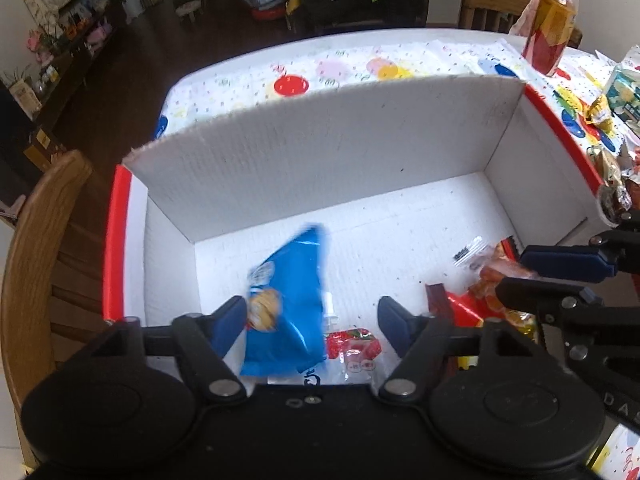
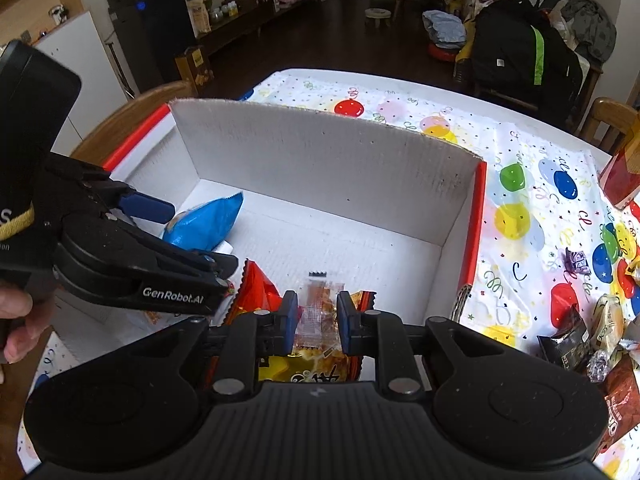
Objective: Organize snacks
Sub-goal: 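Lower the cookie packet into the box with the left tool while the right drops the candy, then move both tools back toward the red Oreo bag and dark packets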
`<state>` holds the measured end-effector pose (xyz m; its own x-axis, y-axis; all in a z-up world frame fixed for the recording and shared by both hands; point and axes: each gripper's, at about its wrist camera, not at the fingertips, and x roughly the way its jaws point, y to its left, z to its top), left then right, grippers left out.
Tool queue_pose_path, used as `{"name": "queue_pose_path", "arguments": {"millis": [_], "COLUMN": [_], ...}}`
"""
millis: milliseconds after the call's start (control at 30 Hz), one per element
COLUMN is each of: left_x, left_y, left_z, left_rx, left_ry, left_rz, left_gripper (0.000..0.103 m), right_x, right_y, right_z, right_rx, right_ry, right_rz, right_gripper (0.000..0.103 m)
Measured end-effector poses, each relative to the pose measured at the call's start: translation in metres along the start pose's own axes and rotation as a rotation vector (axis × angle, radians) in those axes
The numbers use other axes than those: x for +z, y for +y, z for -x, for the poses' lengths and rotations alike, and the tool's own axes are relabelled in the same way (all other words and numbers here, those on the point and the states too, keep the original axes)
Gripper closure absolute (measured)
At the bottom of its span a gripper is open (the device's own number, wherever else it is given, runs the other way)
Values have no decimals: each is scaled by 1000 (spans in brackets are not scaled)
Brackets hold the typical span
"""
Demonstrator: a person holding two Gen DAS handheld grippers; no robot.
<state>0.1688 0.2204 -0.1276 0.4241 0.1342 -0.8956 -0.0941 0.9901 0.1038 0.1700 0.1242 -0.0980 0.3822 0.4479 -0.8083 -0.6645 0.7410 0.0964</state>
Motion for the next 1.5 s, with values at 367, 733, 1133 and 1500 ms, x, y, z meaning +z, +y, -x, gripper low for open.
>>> {"name": "queue_pose_path", "arguments": {"millis": [367,733,1133,1500], "left_x": [-7,-14,-19,-15], "left_y": [-5,-21,-62,-122], "left_z": [35,79,123,140], "left_rx": [-3,-53,-127,-191], "left_ry": [-80,-193,-333,-431], "left_rz": [14,30,11,-17], "left_gripper": [21,17,10,1], "right_x": [-11,-22,-48,-82], "right_y": [-1,-10,-47,-109], "right_z": [33,85,141,178], "right_rx": [19,42,67,38], "right_ry": [-64,-155,-238,-274], "right_rz": [1,-9,-71,-124], "right_gripper": [45,38,26,18]}}
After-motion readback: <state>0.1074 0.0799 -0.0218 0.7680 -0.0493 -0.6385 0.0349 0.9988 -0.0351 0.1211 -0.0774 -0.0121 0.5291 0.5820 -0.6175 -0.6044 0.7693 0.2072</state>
